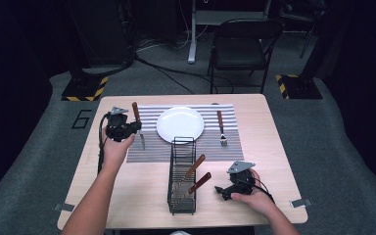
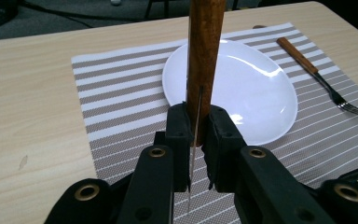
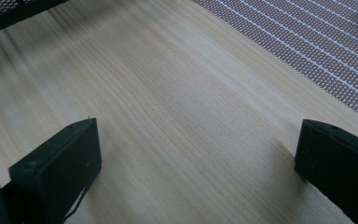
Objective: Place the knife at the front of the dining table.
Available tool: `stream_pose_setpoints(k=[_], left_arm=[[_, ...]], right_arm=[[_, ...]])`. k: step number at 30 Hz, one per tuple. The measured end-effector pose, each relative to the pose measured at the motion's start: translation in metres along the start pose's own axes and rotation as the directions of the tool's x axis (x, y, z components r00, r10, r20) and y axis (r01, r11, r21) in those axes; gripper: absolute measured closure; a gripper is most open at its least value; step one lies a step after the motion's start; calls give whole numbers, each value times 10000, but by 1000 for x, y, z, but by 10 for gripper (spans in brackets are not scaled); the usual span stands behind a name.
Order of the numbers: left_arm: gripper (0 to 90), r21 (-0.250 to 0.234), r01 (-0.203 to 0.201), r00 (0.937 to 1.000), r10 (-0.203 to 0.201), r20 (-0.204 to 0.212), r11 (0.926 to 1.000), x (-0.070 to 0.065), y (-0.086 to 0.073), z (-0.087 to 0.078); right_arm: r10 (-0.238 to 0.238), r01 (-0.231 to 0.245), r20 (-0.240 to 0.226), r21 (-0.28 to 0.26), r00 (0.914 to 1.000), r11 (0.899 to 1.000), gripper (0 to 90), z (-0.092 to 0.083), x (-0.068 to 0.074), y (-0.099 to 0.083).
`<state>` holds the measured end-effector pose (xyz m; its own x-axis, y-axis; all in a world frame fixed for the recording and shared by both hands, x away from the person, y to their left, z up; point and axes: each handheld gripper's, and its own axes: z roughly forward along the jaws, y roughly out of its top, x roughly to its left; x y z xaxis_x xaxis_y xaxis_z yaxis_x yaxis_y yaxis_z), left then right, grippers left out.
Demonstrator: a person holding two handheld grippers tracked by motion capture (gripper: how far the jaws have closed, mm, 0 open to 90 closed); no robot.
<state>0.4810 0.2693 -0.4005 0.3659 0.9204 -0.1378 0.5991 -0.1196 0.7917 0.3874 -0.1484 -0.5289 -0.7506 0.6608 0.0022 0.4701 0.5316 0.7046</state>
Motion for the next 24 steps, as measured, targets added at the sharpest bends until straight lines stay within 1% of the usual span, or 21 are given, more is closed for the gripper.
stream_pose_setpoints(k=[4,7,10,11,14,15,16,18,19,20,24], left_arm=[[808,198,97,9999,-95,-89,9998,3,-5,5],[807,285,76,9999,-72,-134,9996,5,-8,7],[807,276,97,9997,-91,-225,9996,6,-9,9],[807,326,28,9997,-20,-239,9995,6,-10,10],[807,365,83,9996,-73,-287,9993,6,-12,12],[807,427,34,9995,-20,-323,9991,6,-12,13],[808,401,94,9994,-81,-336,9992,6,-13,14],[807,487,-10,9994,26,-342,9988,7,-13,15],[807,469,61,9994,-44,-356,9989,7,-13,16],[808,517,1,9993,18,-375,9987,7,-13,17],[807,490,42,9992,-22,-405,9988,8,-13,20]], right_arm=[[10,-10,-1,-4,10000,10000,0,0,0,0],[0,0,-2,3,10000,10000,0,0,0,0],[-1,1,-4,3,10000,10000,0,0,0,0],[-11,11,-8,19,10000,10000,0,0,0,0],[4,-4,-2,-2,10000,10000,0,0,0,0],[16,-16,-6,7,10000,10000,0,0,0,0],[19,-19,-6,13,10000,10000,0,0,0,0],[0,0,-7,8,10000,10000,0,0,0,0],[-1,1,-4,3,10000,10000,0,0,0,0],[-1,1,-7,14,10000,10000,0,0,0,0],[7,-7,0,2,10000,10000,0,0,0,0]])
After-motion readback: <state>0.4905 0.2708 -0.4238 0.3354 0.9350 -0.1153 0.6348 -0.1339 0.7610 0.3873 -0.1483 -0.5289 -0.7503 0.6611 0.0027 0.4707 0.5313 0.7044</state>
